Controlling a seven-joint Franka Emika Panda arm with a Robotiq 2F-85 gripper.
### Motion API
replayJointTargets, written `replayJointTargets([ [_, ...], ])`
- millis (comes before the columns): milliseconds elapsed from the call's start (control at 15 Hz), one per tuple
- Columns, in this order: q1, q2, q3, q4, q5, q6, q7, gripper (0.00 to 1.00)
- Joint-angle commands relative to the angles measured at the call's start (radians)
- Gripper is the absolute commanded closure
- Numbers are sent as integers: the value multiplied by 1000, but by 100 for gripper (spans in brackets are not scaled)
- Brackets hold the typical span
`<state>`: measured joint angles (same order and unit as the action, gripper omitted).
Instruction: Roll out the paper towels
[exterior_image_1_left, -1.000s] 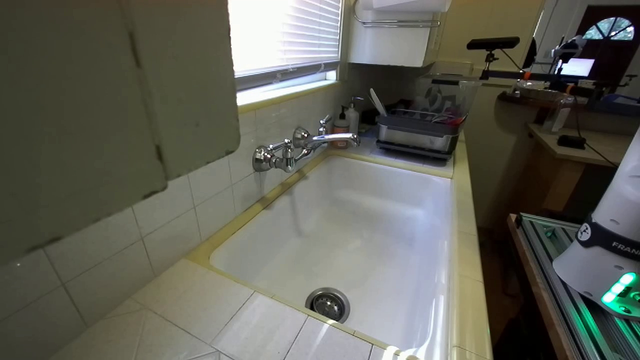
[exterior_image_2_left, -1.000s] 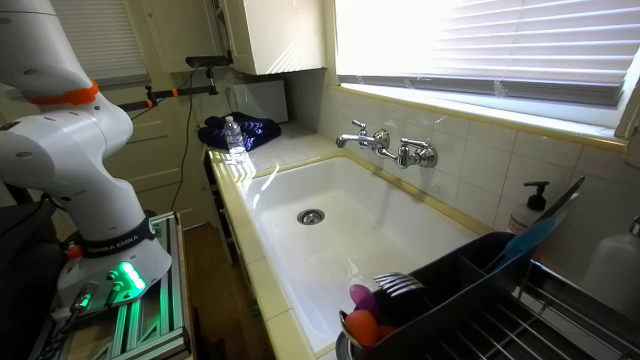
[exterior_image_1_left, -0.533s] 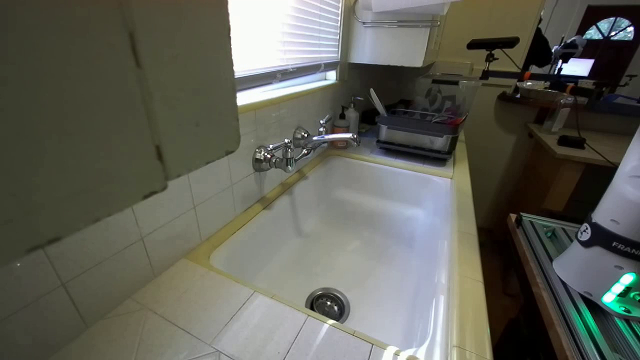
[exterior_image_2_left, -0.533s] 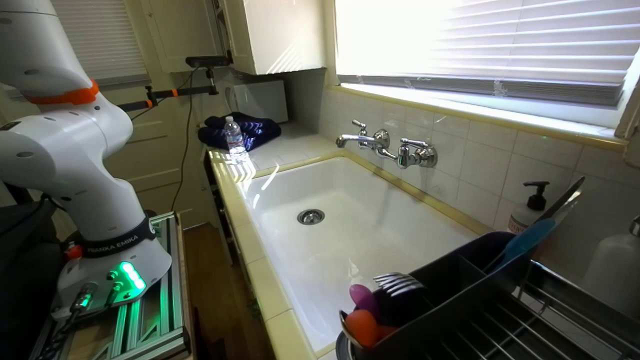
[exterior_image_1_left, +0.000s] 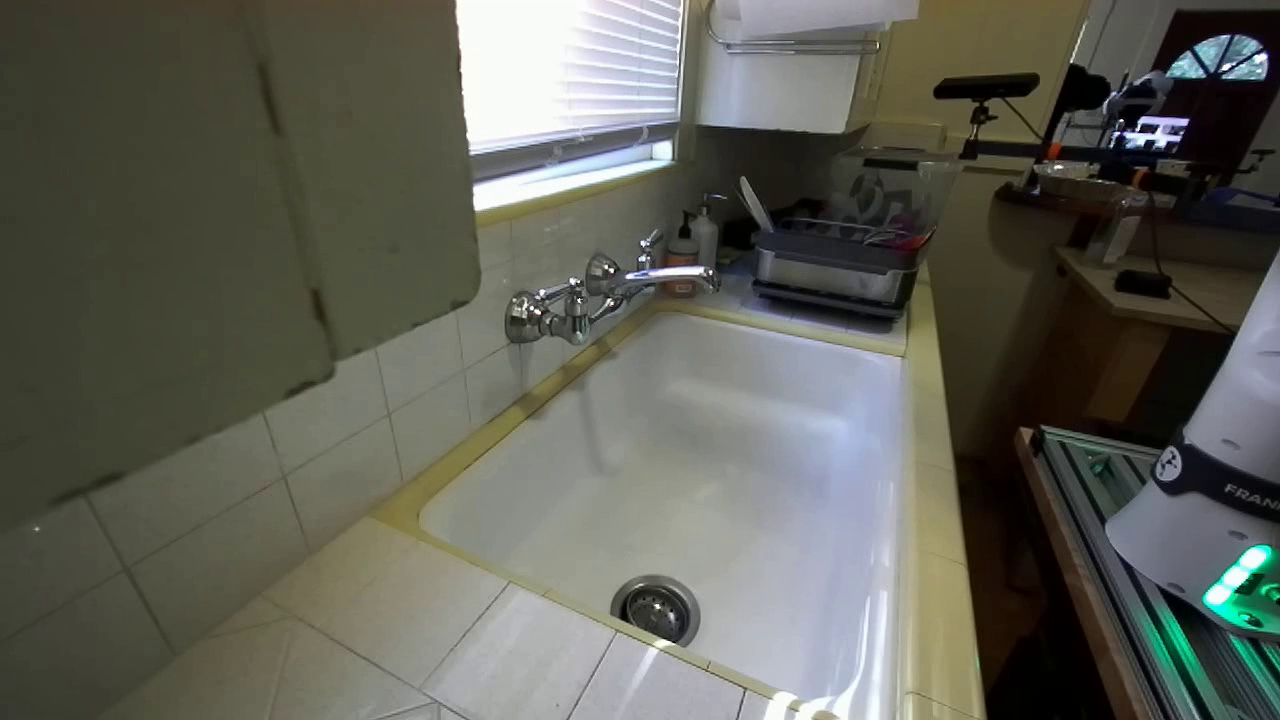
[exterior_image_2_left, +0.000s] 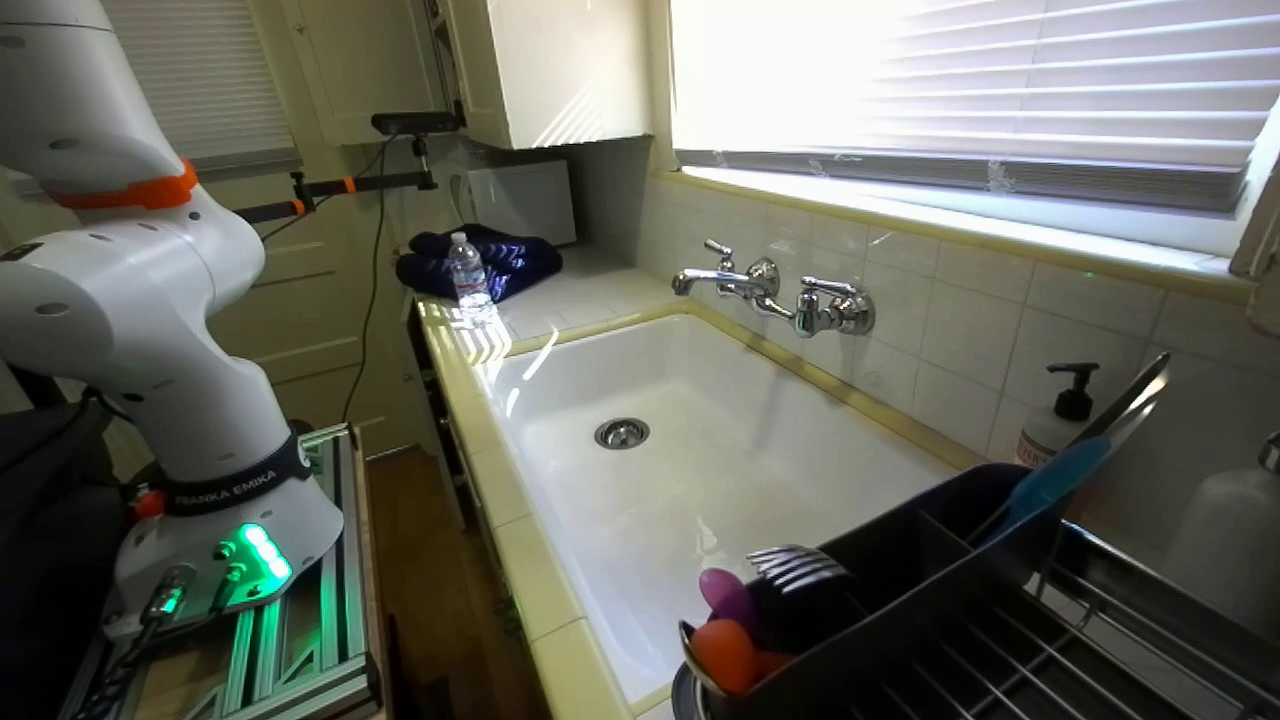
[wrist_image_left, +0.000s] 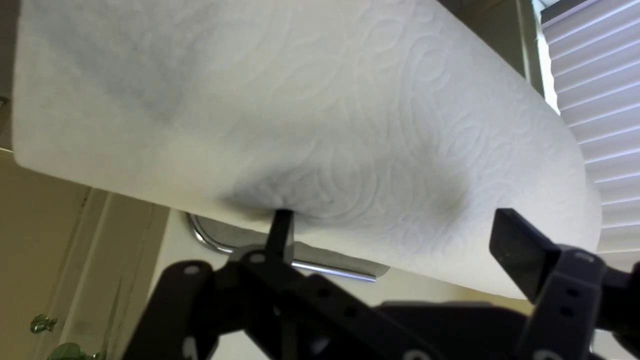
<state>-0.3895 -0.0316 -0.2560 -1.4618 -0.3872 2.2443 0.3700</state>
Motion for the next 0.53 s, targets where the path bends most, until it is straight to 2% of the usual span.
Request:
replayJointTargets([
  [0, 7, 8, 4, 2, 77, -49, -44, 0],
  [467, 23, 14, 25, -3, 166, -87, -95, 0],
])
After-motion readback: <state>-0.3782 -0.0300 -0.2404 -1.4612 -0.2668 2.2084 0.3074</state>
